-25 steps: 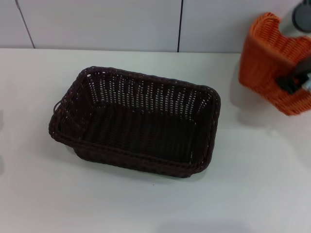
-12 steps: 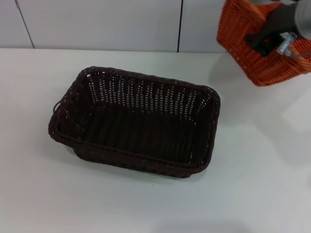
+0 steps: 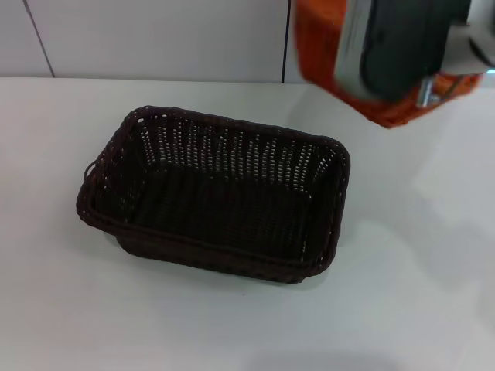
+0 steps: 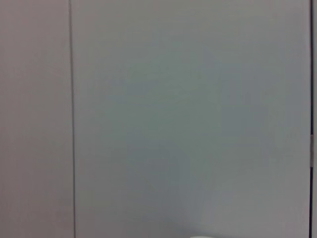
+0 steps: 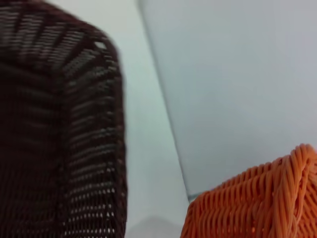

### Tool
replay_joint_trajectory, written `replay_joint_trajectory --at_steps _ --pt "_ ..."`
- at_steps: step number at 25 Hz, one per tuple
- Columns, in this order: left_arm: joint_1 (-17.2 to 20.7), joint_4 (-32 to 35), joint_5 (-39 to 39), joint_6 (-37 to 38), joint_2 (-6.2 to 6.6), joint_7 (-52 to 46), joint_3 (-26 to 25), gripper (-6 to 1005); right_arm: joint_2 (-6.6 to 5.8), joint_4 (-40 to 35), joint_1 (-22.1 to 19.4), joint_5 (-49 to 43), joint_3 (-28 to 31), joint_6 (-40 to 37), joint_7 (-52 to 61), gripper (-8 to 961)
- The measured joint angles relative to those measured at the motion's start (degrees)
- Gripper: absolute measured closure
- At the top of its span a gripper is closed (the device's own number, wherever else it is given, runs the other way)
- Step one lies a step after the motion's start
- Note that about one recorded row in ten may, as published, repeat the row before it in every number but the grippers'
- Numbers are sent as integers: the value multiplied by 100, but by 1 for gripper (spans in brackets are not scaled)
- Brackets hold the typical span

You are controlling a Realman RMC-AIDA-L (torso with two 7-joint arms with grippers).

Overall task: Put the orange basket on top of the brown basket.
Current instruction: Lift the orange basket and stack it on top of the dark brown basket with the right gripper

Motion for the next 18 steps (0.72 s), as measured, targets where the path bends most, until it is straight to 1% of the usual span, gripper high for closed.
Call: replay_joint_trajectory --at_steps 3,6,7,8,9,10,12,13,18 --pt "64 -34 -3 11 -1 -119 -7 390 55 485 -143 7 -306 177 -670 711" --pt "161 -64 -3 66 0 -223 -74 390 81 753 -257 17 -601 364 -1261 711" --pt "185 -66 -4 76 -2 -267 -109 390 85 755 -259 19 -688 416 -1366 711" --pt "221 -69 -4 89 -7 -335 -152 390 89 752 -254 20 -900 533 -1442 711" --pt "221 -69 -4 89 -7 -335 -152 390 89 752 -254 20 -900 533 -1442 712" --pt "299 -78 -5 108 -13 -524 -195 390 88 749 -250 20 -1011 588 -1453 712" --pt "349 -80 -3 122 -11 -660 -222 391 89 745 -286 20 -1310 695 -1469 713" --pt "380 -80 -4 125 -9 -726 -238 391 89 740 -328 20 -1576 777 -1503 715" --pt "446 -64 -2 132 -26 -778 -249 391 92 702 -302 18 -1818 862 -1541 728"
